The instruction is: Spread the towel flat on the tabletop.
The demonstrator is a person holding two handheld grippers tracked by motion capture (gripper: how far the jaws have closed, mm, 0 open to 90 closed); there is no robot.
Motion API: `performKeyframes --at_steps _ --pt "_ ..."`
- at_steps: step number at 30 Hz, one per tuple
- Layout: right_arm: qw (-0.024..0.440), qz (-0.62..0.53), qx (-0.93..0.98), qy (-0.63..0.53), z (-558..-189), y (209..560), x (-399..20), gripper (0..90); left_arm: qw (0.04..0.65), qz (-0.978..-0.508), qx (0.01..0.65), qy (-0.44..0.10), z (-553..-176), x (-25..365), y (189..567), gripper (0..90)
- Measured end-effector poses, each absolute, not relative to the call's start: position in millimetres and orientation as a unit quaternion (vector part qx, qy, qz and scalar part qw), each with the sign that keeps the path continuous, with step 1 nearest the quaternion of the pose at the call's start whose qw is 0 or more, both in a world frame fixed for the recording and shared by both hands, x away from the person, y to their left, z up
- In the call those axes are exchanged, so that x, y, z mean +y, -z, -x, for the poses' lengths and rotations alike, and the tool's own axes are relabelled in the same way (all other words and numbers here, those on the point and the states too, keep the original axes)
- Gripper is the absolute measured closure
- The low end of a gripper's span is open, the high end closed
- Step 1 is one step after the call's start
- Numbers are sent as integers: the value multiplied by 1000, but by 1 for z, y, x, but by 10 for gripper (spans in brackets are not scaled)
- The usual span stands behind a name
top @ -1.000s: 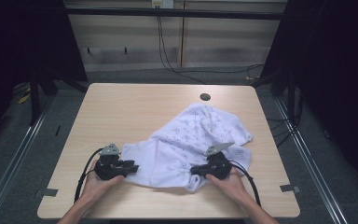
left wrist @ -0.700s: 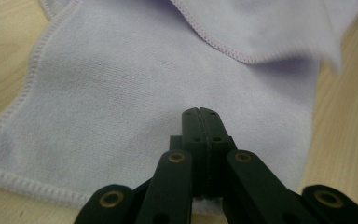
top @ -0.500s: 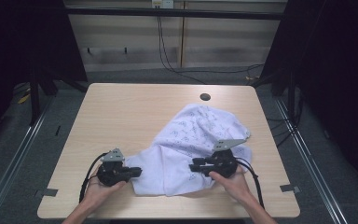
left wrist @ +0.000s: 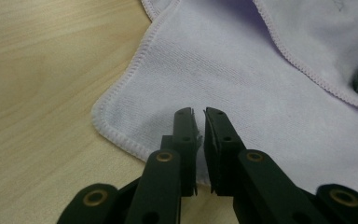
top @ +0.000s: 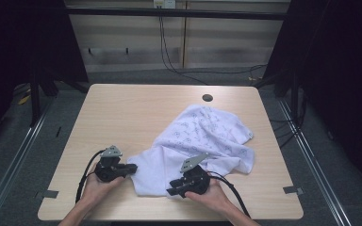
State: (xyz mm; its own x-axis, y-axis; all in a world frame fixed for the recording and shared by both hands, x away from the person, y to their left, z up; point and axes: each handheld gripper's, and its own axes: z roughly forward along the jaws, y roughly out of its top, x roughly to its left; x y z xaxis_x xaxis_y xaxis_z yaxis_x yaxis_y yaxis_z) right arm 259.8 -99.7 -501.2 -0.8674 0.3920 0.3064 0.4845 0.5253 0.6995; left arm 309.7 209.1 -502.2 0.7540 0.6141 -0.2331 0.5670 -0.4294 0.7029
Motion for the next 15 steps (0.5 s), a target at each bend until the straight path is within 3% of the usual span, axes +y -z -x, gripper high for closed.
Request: performKeyframes --at_steps 2,5,9,10,11,12,15 --pt "52 244 -870 425 -258 503 -99 611 404 -844 350 -30 -310 209 502 828" --pt "42 232 -871 431 -251 504 -95 497 403 -844 352 -31 -311 210 502 815" --pt "-1 205 -885 417 -243 503 -90 507 403 -844 352 -33 -310 210 502 802" --pt "-14 203 -887 414 -242 503 -89 566 403 -844 352 -32 -310 210 502 797" --pt "-33 209 -888 408 -241 502 -89 696 403 -844 352 -33 -310 210 502 796" --pt "-33 209 -888 408 -241 502 -89 696 403 -845 351 -34 -311 210 502 796" --pt "-22 227 -885 406 -248 501 -93 823 402 -845 351 -36 -311 212 502 796"
